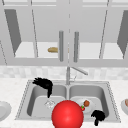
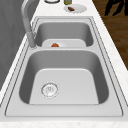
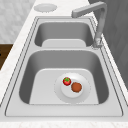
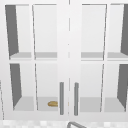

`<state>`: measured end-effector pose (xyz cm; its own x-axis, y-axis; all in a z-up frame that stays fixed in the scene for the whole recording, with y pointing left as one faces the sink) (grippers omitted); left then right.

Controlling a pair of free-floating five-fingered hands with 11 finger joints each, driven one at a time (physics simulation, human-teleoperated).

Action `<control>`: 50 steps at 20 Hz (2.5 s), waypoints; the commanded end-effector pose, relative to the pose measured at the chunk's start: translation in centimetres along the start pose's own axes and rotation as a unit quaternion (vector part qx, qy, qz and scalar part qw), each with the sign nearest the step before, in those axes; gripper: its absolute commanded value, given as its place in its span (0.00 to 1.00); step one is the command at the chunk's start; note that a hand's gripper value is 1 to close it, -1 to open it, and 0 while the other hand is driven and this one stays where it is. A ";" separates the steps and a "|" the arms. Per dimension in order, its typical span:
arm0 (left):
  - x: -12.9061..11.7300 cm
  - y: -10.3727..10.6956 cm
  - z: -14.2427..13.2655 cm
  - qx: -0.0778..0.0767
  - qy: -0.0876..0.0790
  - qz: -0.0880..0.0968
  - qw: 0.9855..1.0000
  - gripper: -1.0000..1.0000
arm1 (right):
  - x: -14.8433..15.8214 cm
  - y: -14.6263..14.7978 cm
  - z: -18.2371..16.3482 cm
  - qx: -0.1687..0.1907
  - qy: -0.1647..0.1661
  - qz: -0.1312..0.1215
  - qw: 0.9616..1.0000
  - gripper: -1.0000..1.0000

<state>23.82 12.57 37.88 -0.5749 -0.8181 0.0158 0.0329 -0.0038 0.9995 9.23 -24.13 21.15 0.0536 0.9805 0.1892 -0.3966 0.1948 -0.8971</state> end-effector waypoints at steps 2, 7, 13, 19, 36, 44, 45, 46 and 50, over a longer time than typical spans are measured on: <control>0.3 -3.6 2.0 0.021 -0.051 -0.012 0.998 0.00 | 0.0 0.0 0.0 0.000 0.000 0.000 1.000 0.50; 0.2 -6.2 1.8 0.008 -0.080 -0.012 0.997 0.00 | 0.0 0.0 0.0 0.000 0.000 0.000 1.000 0.50; 0.2 -9.4 1.8 0.007 -0.114 -0.012 0.993 0.00 | 0.0 0.0 0.0 0.000 0.000 0.000 1.000 0.50; 0.1 -12.6 1.7 0.007 -0.157 -0.013 0.987 0.00 | 0.0 0.0 0.0 0.000 0.000 0.000 1.000 0.50; -0.1 -19.5 1.5 0.015 -0.272 -0.018 0.962 0.00 | 0.0 0.0 0.0 0.000 0.000 0.000 1.000 0.50; -0.8 -19.7 3.5 0.004 -0.313 -0.003 0.950 0.00 | 0.0 0.0 0.0 0.000 0.000 0.000 1.000 0.50; -0.6 -19.6 3.8 -0.003 -0.315 0.006 0.949 0.00 | 0.0 0.0 0.0 0.000 0.000 0.000 1.000 0.50; -0.5 -19.5 3.8 -0.010 -0.316 0.017 0.949 0.00 | 0.0 0.0 0.0 0.000 0.000 0.000 1.000 0.50; -0.4 -19.0 4.7 -0.018 -0.316 0.030 0.948 0.00 | 0.0 0.0 0.0 0.000 0.000 0.000 1.000 0.50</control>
<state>20.16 15.36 18.66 -0.9255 -0.3771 0.0355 0.0348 0.0086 0.9994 9.23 -24.13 21.15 0.0536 0.9805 0.1892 -0.3966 0.1948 -0.8971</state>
